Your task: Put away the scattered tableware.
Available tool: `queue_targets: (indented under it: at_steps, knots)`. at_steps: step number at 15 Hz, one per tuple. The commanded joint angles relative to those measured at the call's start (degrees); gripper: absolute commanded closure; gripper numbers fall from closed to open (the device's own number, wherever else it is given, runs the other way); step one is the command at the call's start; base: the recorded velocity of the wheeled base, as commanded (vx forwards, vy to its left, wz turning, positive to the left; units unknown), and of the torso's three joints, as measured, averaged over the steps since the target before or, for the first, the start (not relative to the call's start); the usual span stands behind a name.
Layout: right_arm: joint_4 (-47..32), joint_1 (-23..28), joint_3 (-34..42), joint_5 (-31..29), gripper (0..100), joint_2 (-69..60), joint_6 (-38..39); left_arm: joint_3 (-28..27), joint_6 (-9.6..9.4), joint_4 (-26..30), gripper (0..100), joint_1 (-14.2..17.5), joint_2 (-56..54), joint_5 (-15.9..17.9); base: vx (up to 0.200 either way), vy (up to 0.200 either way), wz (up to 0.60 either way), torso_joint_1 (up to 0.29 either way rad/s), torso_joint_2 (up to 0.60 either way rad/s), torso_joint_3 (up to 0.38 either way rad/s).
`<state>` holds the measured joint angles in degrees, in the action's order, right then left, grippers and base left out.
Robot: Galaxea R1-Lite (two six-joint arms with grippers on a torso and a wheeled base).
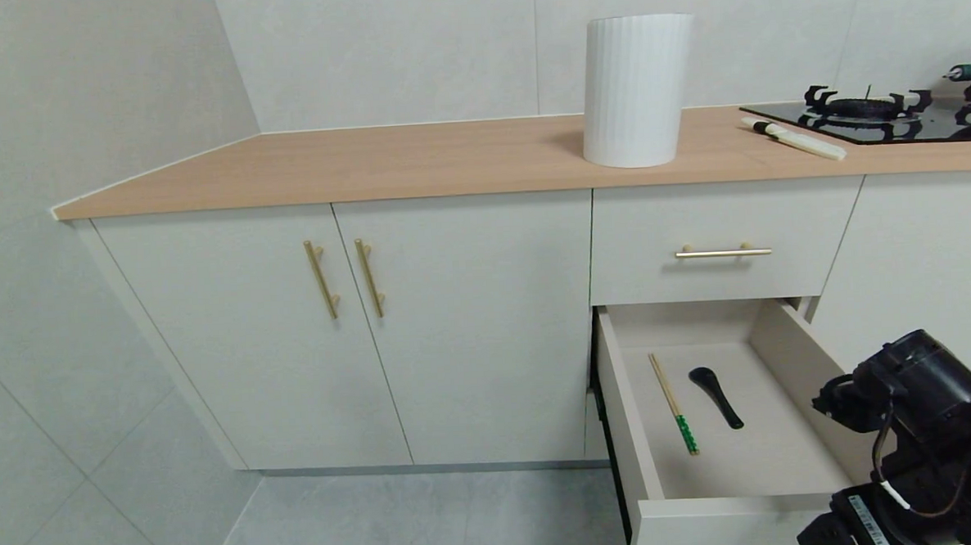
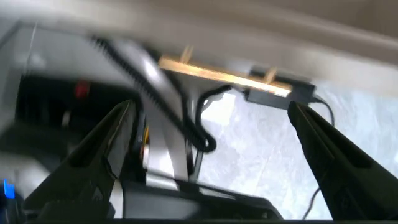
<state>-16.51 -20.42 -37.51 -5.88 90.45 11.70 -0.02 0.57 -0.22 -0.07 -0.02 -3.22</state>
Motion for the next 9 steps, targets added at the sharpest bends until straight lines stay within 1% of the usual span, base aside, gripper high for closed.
queue_targets:
  at_steps: [1, 2, 5, 9]
  knots:
    - [0.1, -0.6, -1.0, -1.0, 0, 3.5, 1.0, 0.0, 0.04, 0.0, 0, 0.0, 0.0, 0.0, 0.000, 0.000, 0.00, 0.000, 0.00, 0.000]
    - [0.2, -0.7, -1.2, -1.2, 0, 4.0, 1.1, 0.0, 0.04, 0.0, 0, 0.0, 0.0, 0.0, 0.000, 0.000, 0.00, 0.000, 0.00, 0.000]
    - [-0.1, -0.7, -3.1, -3.0, 0, 7.7, 6.0, 0.0, 0.04, 0.0, 0, 0.0, 0.0, 0.0, 0.000, 0.000, 0.00, 0.000, 0.00, 0.000]
    - [2.0, -0.4, -3.8, -3.9, 0, 9.6, 7.3, 0.0, -0.05, 0.0, 0, 0.0, 0.0, 0.0, 0.000, 0.000, 0.00, 0.000, 0.00, 0.000]
